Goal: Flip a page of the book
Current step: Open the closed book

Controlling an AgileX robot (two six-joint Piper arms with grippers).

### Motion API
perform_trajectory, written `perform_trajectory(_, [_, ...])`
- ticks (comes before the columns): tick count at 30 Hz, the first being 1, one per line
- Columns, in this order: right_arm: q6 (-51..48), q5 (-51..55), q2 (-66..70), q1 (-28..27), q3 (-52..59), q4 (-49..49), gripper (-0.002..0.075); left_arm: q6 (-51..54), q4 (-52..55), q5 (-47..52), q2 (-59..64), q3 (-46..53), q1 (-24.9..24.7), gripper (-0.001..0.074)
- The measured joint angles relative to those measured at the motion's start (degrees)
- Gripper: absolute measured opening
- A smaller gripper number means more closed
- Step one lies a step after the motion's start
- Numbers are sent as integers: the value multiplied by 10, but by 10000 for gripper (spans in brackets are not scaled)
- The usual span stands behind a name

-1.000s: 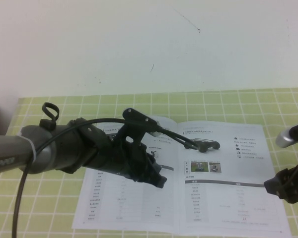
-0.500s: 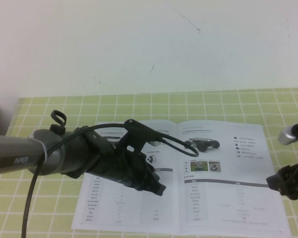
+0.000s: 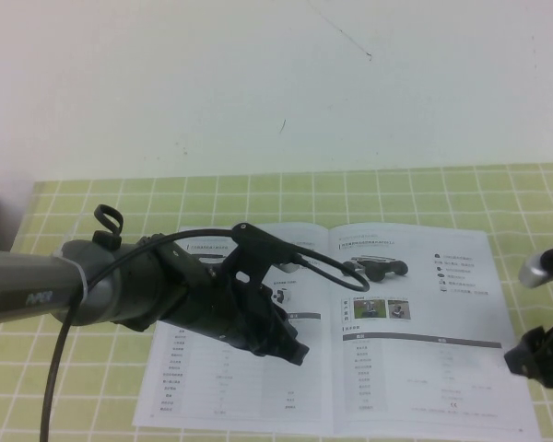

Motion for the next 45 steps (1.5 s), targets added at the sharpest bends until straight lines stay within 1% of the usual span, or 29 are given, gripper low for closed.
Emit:
perform_trajectory(8, [0,1,44,0,0,17,528,-3,0,2,0,0,0,-4])
perform_trajectory(21, [-9,27,45,0,-5,81,528,-5,0,4,0,0,0,-4])
perform_trajectory(25, [-38,28,51,0,-5,110,528,-6,0,5,0,0,0,-4])
perform_trajectory(33, [-138,33,66,0,-5,202,528,-6,0,6,0,0,0,-4])
perform_trajectory(45, [-156,35,81,-2,-9,232,527,-8,0,6,1,0,0,-4])
